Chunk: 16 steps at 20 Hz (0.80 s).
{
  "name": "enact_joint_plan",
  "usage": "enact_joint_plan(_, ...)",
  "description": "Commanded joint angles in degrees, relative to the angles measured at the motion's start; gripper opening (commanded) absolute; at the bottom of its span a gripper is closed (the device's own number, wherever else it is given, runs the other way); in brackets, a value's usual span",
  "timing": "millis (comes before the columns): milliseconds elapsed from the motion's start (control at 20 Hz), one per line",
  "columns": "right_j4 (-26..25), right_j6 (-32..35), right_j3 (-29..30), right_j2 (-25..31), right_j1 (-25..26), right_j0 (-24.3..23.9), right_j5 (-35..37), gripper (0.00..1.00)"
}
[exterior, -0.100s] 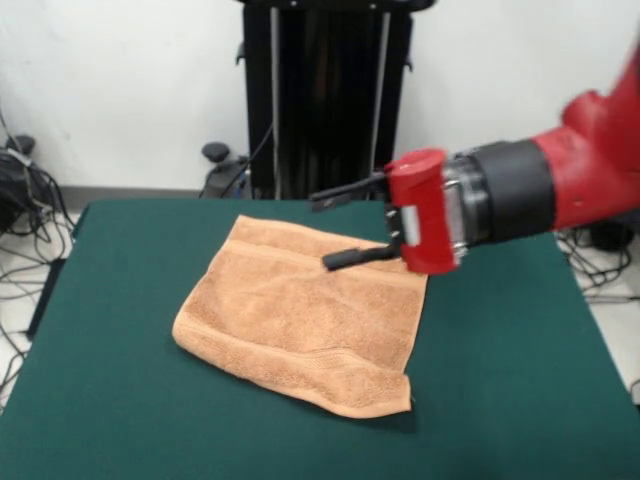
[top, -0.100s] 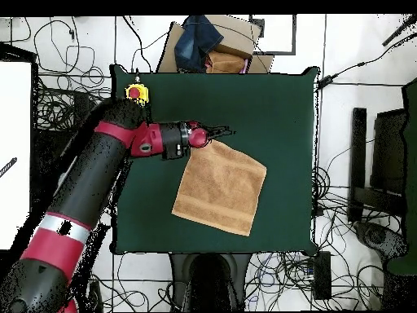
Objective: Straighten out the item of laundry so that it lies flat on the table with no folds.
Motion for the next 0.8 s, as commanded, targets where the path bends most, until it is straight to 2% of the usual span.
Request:
enact_joint_plan(50, -1.55, -23.25, 13.57, 19.16, -12.02, -5.15, -11.17, 1.0)
enact_joint_plan(200, -2.08, -23.28, 14.37, 20.36, -14.37, -5.12, -10.13, 1.0)
enact_joint_plan(350, -0.65, -27.69, 18.1, 26.73, -19.35, -8.14, -12.63, 1.0)
enact_joint_plan(500, 0.88, -32.75, 22.87, 35.57, -23.95, -13.18, -17.7, 1.0)
enact_joint_plan(800, 0.03, -34.89, 25.78, 43.25, -26.0, -18.19, -21.89, 1.0)
